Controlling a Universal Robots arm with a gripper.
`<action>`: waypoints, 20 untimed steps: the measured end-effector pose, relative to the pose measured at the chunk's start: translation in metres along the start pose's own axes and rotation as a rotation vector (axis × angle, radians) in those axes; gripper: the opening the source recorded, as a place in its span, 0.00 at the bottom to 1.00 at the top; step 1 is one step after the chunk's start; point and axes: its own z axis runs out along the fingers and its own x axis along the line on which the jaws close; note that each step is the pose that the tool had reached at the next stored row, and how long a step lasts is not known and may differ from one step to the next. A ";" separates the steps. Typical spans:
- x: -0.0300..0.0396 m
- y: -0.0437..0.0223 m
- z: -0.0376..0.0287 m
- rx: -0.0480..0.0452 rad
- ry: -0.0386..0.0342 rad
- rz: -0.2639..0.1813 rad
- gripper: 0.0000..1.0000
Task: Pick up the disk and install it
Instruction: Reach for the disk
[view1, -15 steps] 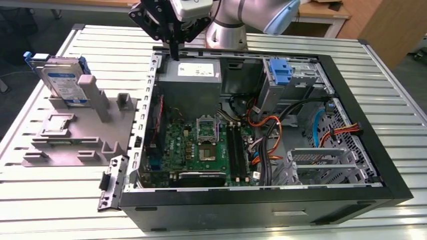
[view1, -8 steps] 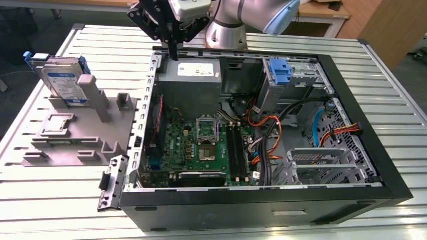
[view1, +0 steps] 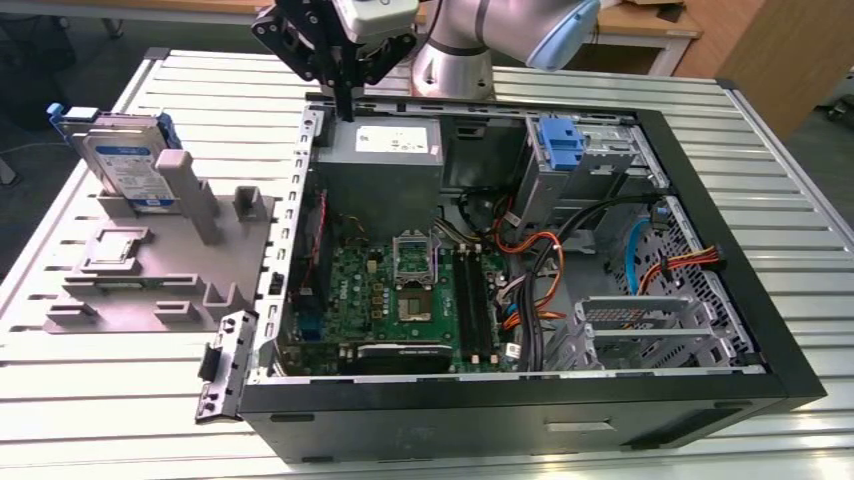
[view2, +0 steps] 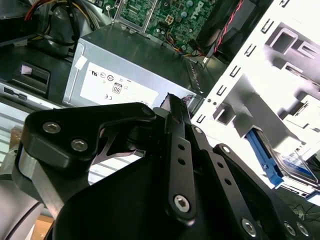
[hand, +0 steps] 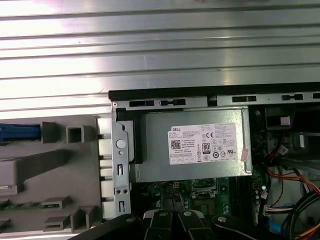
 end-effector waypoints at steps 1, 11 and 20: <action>0.0003 0.0000 0.0000 0.0000 0.0000 0.000 0.10; 0.0026 -0.0002 0.0002 0.0000 0.0001 0.000 0.10; 0.0046 -0.0004 0.0004 0.0000 0.0005 0.000 0.10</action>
